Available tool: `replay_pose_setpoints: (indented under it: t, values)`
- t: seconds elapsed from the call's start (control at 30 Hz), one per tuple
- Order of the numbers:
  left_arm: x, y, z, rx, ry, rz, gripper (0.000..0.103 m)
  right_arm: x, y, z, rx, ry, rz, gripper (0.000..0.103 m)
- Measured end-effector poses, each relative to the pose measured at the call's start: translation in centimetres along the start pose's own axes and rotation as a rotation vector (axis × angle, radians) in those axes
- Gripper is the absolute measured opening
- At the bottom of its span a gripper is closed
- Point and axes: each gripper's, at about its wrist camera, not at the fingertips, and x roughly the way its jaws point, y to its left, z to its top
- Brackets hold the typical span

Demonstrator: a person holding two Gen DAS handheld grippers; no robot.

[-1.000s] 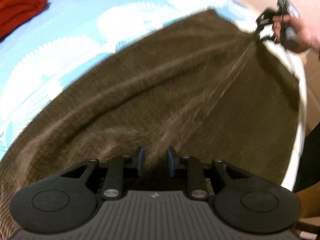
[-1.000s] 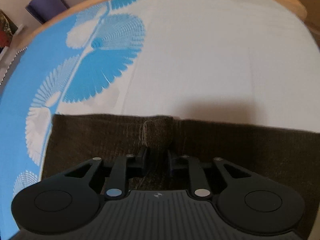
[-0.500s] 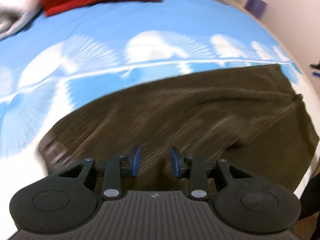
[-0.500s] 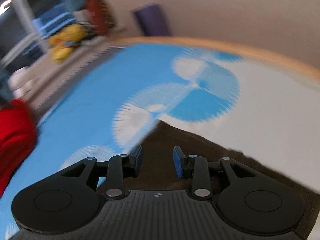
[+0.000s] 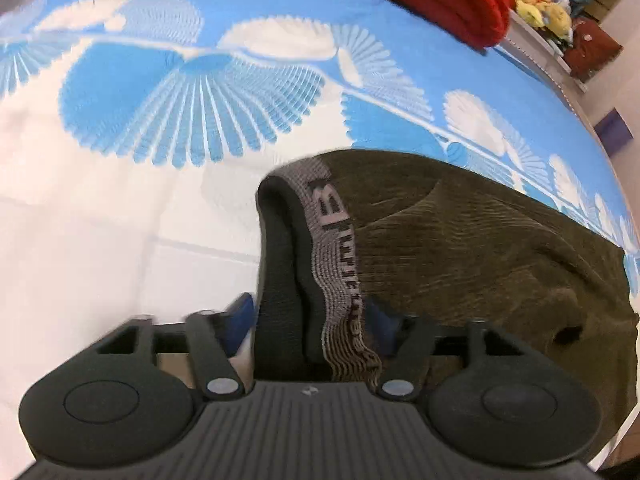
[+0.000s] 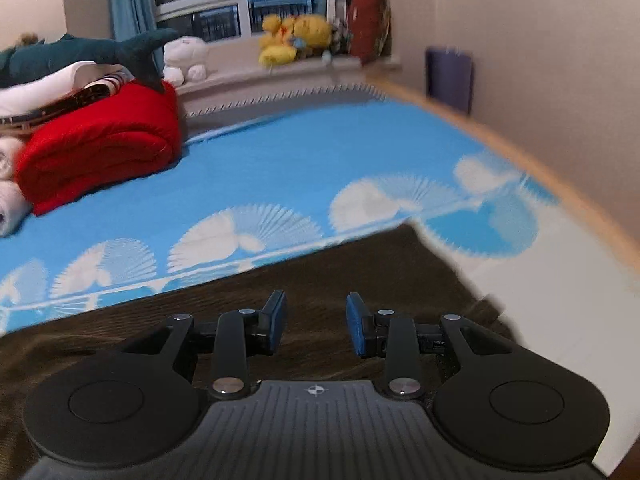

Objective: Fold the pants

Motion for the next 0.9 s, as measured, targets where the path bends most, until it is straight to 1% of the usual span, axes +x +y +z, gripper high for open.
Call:
replay_pose_setpoints:
  t: [0.03,0.1,0.13,0.17,0.2,0.23,0.27,0.3,0.33,0.37,0.43,0.47,0.5,0.57,0.6,0.63,0.67,0.7,0.73,0.8,0.87,0.9]
  values:
    - [0.6,-0.2,0.0,0.008,-0.001,0.002,0.069,-0.2,0.1,-0.3,-0.017,-0.004,-0.023,0.034]
    - [1.4,-0.8,-0.2,0.034,-0.032,0.009,0.073,-0.5,0.3,-1.0,-0.044,0.016,-0.058,0.034]
    - [1.6,-1.4,-0.1,0.071,-0.041,0.029,0.072,-0.6,0.3,-1.5,-0.046,0.021,-0.072,0.034]
    - [1.7,-2.1,-0.1,0.107,-0.049,0.057,0.069,-0.9,0.1,-1.8,-0.039,0.026,-0.084,0.034]
    - [1.8,-2.7,-0.1,0.122,-0.059,0.077,0.053,-1.3,-0.2,-2.0,-0.025,0.028,-0.089,0.034]
    - [1.7,-2.7,0.0,0.117,-0.061,0.065,0.036,-1.6,-0.6,-2.3,-0.008,0.028,-0.09,0.034]
    - [1.6,-2.7,0.2,0.104,-0.063,0.065,0.026,-1.6,-0.9,-2.5,0.002,0.03,-0.094,0.034]
    - [1.3,-2.5,0.4,0.105,-0.064,0.076,0.02,-1.7,-1.3,-2.8,0.011,0.038,-0.106,0.034]
    - [1.2,-2.4,0.5,0.101,-0.072,0.079,0.017,-1.6,-1.5,-3.0,0.016,0.048,-0.12,0.034]
    - [0.7,-2.1,0.6,0.083,-0.089,0.086,0.016,-1.6,-1.8,-3.2,0.022,0.053,-0.129,0.034]
    - [0.2,-2.1,0.7,0.073,-0.106,0.127,0.016,-1.7,-2.3,-3.3,0.05,0.05,-0.131,0.034]
    - [-0.1,-2.2,0.5,0.079,-0.107,0.161,0.016,-1.6,-2.5,-3.4,0.06,0.05,-0.127,0.034]
    - [-0.4,-2.1,0.3,0.076,-0.105,0.177,0.016,-1.6,-2.6,-3.3,0.067,0.051,-0.125,0.034]
    - [-0.9,-2.3,0.0,0.06,-0.09,0.186,0.02,-1.5,-2.5,-3.1,0.069,0.051,-0.123,0.034]
    - [-1.6,-2.4,0.0,0.053,-0.093,0.197,0.023,-1.4,-2.3,-2.9,0.072,0.048,-0.117,0.034]
    - [-2.9,-2.5,-0.1,0.036,-0.118,0.211,0.028,-1.2,-2.1,-2.7,0.074,0.046,-0.109,0.034]
    - [-4.1,-2.5,-0.1,0.013,-0.141,0.207,0.033,-1.0,-1.9,-2.5,0.075,0.047,-0.101,0.034]
    - [-5.5,-2.4,-0.2,-0.022,-0.159,0.193,0.043,-0.8,-1.6,-2.3,0.077,0.047,-0.094,0.034]
    - [-6.5,-2.4,-0.2,-0.048,-0.165,0.183,0.046,-0.7,-1.3,-2.2,0.081,0.047,-0.084,0.034]
    - [-8.7,-2.5,-0.4,-0.082,-0.138,0.176,0.046,-0.4,-0.5,-1.8,0.094,0.048,-0.045,0.034]
    - [-10.1,-2.9,-1.3,-0.08,-0.086,0.198,0.048,-0.2,0.4,-1.5,0.098,0.047,-0.007,0.034]
    - [-10.5,-3.2,-2.0,-0.061,-0.062,0.206,0.052,-0.1,0.9,-1.4,0.096,0.046,0.014,0.034]
